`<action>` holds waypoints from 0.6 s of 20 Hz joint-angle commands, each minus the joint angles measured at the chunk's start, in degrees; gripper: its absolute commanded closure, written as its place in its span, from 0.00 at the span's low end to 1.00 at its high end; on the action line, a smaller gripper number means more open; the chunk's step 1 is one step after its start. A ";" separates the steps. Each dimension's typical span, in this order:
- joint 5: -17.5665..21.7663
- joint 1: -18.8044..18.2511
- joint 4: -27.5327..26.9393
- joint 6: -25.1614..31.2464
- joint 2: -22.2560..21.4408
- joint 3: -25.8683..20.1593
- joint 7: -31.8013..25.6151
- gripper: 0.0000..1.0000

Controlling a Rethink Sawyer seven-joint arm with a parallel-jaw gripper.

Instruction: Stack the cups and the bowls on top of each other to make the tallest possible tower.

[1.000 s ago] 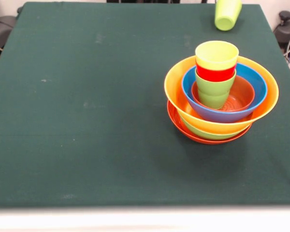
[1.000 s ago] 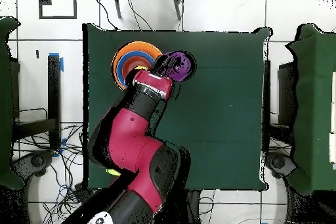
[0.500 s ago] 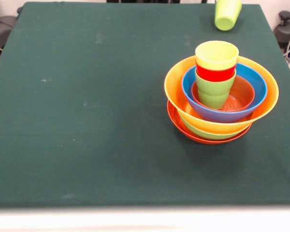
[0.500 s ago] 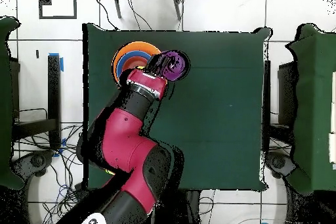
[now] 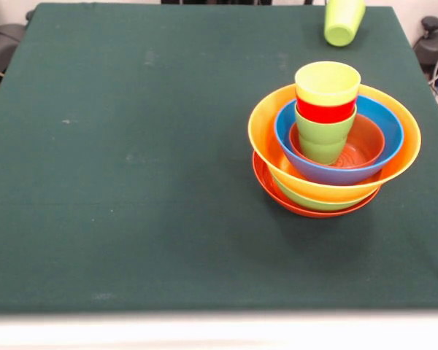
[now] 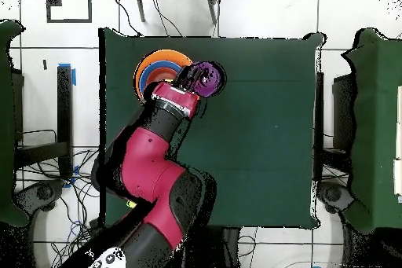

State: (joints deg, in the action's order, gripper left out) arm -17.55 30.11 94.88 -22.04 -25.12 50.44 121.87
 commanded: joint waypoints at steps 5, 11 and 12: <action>-0.42 -1.45 1.58 4.49 3.71 -5.97 5.78 1.00; 1.69 -3.79 1.58 2.83 3.32 -6.51 5.51 1.00; 1.95 -4.24 1.57 2.22 3.53 -6.60 5.53 1.00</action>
State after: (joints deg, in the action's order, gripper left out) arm -18.00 28.57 94.90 -22.04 -24.03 50.44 121.87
